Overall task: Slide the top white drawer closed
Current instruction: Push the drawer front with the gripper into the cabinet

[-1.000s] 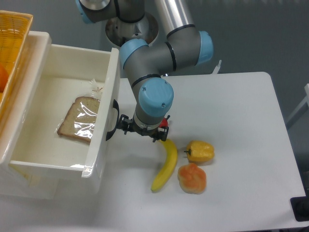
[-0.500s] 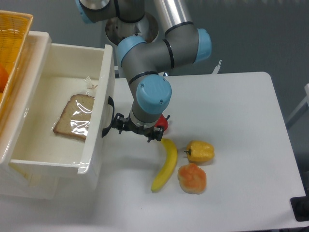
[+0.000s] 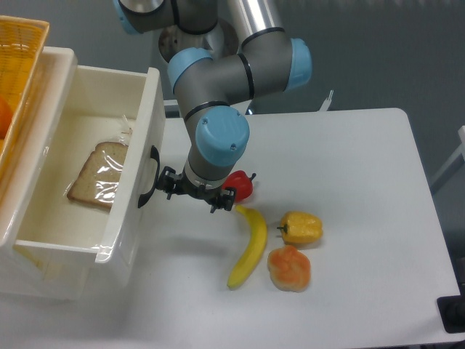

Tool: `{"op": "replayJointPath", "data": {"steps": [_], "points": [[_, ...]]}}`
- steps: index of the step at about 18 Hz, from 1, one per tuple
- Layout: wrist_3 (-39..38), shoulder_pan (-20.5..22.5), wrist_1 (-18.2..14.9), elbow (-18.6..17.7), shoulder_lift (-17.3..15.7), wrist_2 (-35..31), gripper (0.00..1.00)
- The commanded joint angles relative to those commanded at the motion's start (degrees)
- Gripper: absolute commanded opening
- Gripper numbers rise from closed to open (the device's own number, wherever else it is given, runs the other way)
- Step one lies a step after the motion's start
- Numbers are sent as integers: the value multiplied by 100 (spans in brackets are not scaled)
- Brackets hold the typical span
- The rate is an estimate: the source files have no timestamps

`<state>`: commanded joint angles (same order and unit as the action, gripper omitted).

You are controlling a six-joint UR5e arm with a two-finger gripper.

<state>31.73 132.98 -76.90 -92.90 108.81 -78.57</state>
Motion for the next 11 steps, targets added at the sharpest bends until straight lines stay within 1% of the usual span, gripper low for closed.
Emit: {"op": "replayJointPath", "data": {"steps": [7, 11], "points": [[-9, -79, -9, 9, -53, 131, 100], [-35, -211, -9, 0, -97, 185, 100]]}}
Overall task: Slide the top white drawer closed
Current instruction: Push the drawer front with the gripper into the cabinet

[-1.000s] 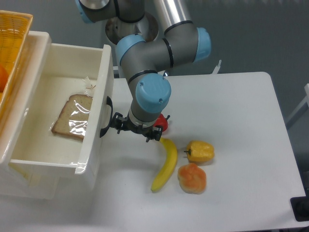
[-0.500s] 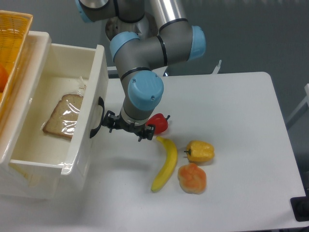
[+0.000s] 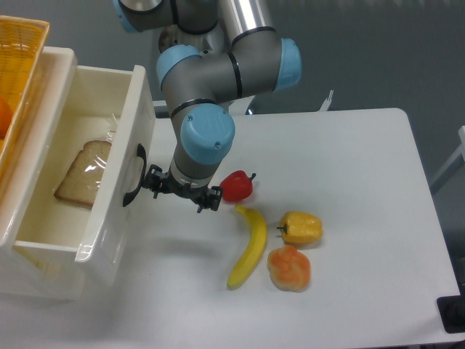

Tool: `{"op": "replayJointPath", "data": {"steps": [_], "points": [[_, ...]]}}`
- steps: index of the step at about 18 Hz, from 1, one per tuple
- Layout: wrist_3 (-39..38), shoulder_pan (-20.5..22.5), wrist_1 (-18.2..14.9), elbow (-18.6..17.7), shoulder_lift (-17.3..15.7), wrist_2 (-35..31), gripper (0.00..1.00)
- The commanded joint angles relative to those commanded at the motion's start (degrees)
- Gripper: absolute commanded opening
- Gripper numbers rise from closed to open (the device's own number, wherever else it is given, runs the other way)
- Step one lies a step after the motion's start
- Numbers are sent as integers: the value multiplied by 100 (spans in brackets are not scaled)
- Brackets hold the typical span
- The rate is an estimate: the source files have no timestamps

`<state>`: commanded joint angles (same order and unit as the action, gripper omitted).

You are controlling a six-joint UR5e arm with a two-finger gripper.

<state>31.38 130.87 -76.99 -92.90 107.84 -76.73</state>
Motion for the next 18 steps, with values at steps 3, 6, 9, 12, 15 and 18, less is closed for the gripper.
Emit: {"op": "replayJointPath", "data": {"steps": [3, 6, 9, 12, 15, 18], "points": [[-18, -114, 9, 0, -18, -9, 100], [-140, -246, 9, 0, -26, -26, 100], [-158, -361, 9, 0, -9, -35, 100], [-184, -439, 17, 0, -26, -18, 100], [-334, -545, 44, 9, -18, -18, 100], [-343, -589, 44, 9, -18, -18, 100]]}}
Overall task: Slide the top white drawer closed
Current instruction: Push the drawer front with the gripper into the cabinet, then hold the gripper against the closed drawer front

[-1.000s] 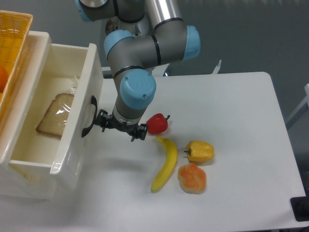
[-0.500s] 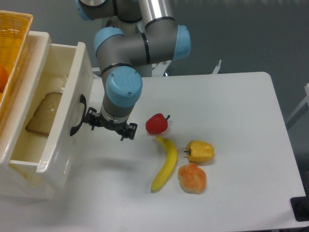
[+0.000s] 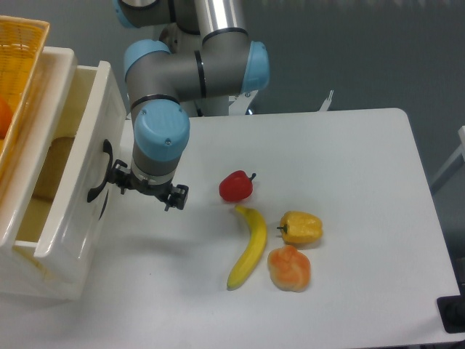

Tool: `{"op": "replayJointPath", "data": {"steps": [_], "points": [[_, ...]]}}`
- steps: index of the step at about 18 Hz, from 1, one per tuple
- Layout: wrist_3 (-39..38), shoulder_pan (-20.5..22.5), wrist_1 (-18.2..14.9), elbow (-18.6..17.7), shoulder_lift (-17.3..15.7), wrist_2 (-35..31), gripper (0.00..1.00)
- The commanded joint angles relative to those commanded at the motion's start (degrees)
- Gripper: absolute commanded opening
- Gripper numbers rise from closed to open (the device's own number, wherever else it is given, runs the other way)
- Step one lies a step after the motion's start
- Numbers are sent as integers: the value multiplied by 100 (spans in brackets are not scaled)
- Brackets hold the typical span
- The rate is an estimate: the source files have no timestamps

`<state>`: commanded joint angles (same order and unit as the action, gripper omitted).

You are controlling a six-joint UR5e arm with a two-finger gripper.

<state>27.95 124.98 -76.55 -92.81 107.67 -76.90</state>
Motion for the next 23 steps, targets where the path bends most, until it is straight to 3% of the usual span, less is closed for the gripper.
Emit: {"op": "replayJointPath", "data": {"steps": [23], "points": [[-202, -255, 9, 52, 0, 9, 100]]}}
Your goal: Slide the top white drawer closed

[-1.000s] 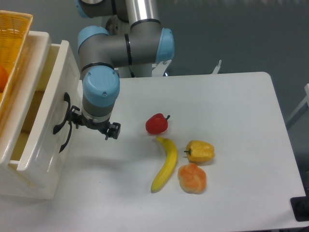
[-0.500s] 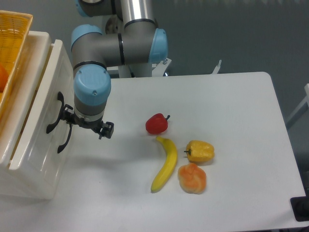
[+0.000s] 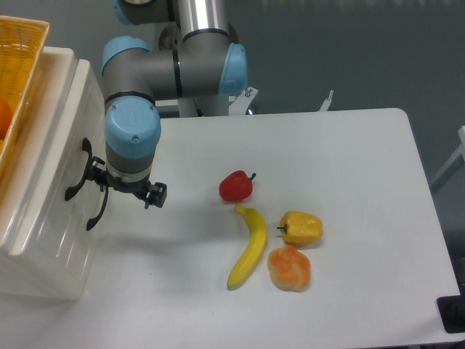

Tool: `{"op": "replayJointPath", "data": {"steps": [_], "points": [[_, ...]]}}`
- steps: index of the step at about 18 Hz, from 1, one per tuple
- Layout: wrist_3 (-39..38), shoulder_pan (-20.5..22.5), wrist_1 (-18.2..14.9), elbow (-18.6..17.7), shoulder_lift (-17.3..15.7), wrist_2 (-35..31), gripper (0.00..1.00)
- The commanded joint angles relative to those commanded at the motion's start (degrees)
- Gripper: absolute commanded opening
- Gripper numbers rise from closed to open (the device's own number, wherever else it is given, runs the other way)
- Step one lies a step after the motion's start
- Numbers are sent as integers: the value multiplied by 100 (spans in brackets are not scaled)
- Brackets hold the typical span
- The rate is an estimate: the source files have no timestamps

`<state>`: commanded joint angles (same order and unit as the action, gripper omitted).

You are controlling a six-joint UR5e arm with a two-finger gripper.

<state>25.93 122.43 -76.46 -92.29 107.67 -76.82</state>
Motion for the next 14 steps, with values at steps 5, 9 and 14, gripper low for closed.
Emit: {"op": "replayJointPath", "data": {"steps": [5, 9, 14], "points": [[114, 315, 9, 97, 18, -44, 100], [402, 869, 0, 378, -17, -358, 100], [2203, 1519, 0, 422, -141, -835, 100]]}}
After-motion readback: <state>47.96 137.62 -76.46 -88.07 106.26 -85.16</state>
